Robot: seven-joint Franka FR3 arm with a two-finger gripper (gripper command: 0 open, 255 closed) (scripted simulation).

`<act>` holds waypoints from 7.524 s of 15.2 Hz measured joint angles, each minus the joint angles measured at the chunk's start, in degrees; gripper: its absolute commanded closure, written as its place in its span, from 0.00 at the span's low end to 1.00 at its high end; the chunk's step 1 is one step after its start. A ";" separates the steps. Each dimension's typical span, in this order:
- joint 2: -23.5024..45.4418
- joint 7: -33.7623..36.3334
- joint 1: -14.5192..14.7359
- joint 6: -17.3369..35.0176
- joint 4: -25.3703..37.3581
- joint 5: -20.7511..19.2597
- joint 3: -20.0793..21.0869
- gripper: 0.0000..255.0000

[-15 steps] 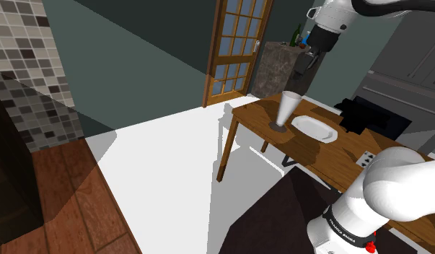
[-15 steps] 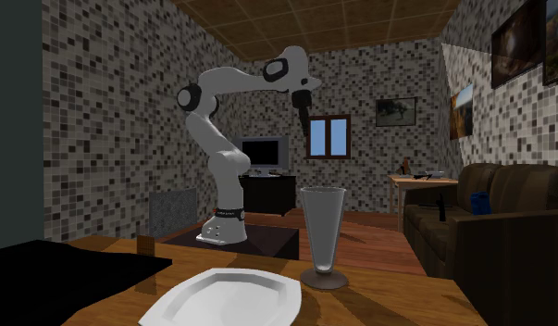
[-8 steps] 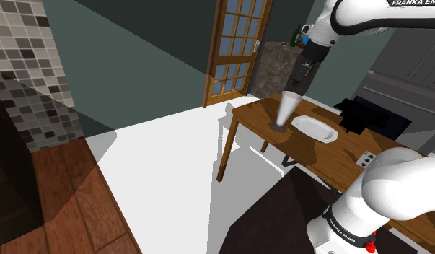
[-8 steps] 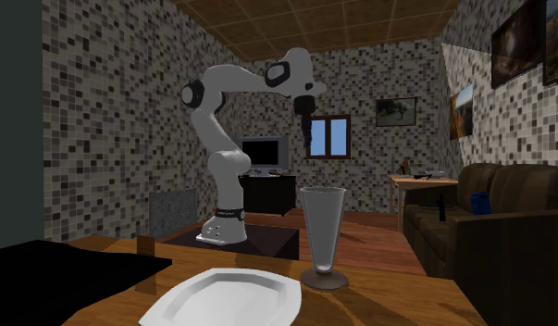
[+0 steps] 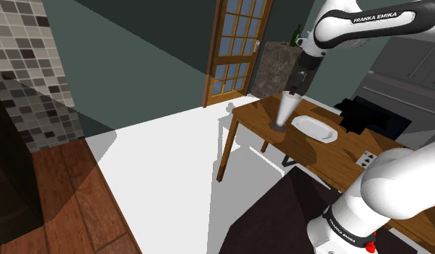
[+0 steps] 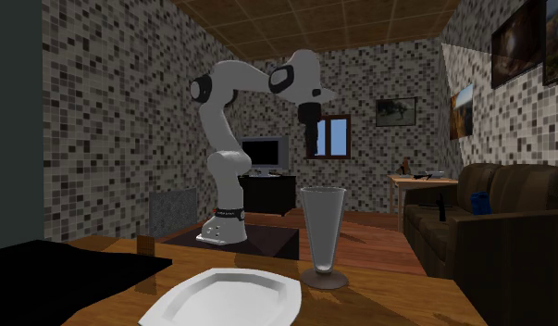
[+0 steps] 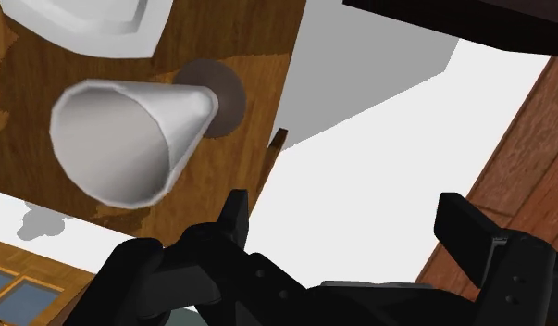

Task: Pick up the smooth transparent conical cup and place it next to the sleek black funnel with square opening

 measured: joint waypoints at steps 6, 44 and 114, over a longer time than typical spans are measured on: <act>11.08 -7.57 -0.37 6.11 4.78 0.86 -5.50 0.00; 21.59 -15.97 -1.48 9.14 11.85 4.44 -9.74 1.00; 26.26 -53.38 -16.67 -25.81 52.49 13.15 -28.24 1.00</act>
